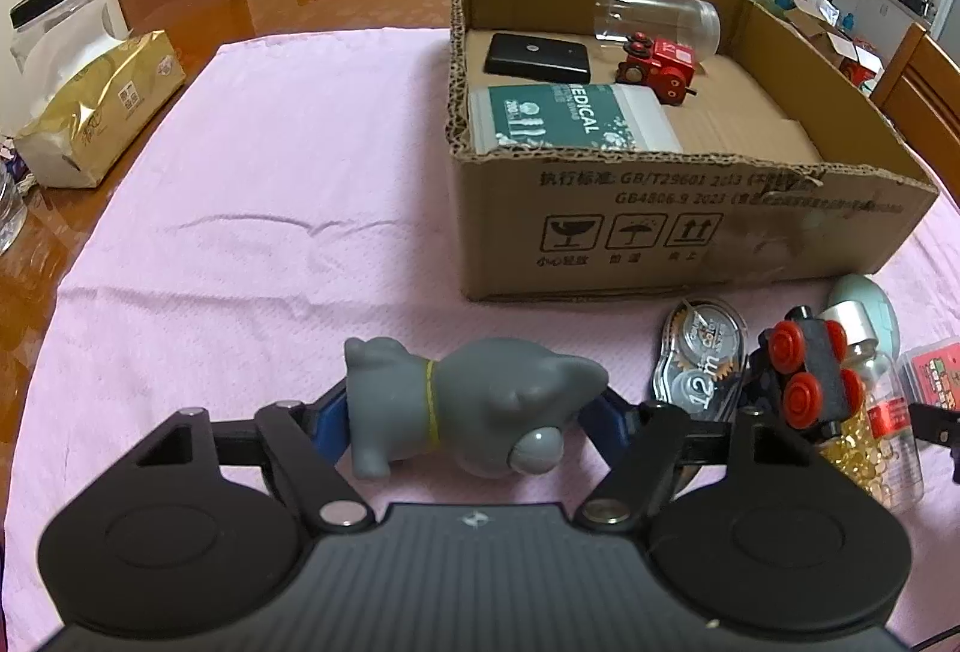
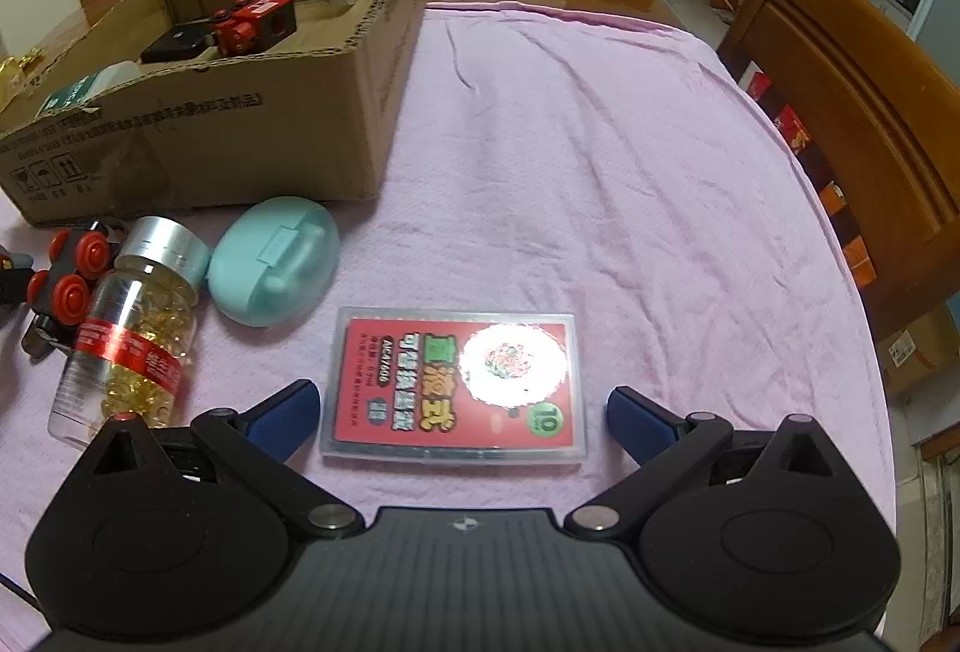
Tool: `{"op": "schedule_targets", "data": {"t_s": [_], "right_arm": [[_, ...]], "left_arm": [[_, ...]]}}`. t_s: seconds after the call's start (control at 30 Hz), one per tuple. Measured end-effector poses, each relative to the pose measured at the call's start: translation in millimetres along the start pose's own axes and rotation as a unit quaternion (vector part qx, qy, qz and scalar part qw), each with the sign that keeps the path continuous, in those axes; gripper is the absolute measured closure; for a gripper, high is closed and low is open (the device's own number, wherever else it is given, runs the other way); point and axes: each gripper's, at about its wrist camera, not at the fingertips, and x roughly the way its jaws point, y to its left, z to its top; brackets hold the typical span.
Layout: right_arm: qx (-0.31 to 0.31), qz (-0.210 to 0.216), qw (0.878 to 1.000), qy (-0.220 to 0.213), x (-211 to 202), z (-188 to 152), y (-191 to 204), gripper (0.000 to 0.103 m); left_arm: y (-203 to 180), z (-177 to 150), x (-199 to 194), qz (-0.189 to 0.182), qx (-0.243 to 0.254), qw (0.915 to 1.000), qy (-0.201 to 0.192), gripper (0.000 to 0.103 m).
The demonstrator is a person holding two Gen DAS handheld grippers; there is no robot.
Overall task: Organize rigid objects
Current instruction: 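Close the left gripper on the grey toy dog while the right closes on the red card box, then carry the dog and card box over the box while the right gripper opens, dropping the card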
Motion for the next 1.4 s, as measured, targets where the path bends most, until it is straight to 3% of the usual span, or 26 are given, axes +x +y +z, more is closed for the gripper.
{"op": "schedule_targets", "data": {"t_s": [0.23,0.6,1.0,1.4], "right_arm": [[-0.017,0.017,1.000,-0.007,-1,5,7,0.009],[-0.021,0.021,1.000,-0.002,1,10,6,0.011],[-0.036,0.038,0.999,-0.008,-18,16,3,0.011],[-0.098,0.073,0.992,-0.023,-61,46,6,0.011]], "left_arm": [[0,0,0,0.000,0.001,1.0000,0.002,0.030],[1,3,-1,-0.007,0.007,0.9999,0.008,0.031],[3,16,-24,-0.028,0.052,0.9982,0.010,0.031],[-9,42,-71,-0.074,0.122,0.9897,0.016,0.031]]}}
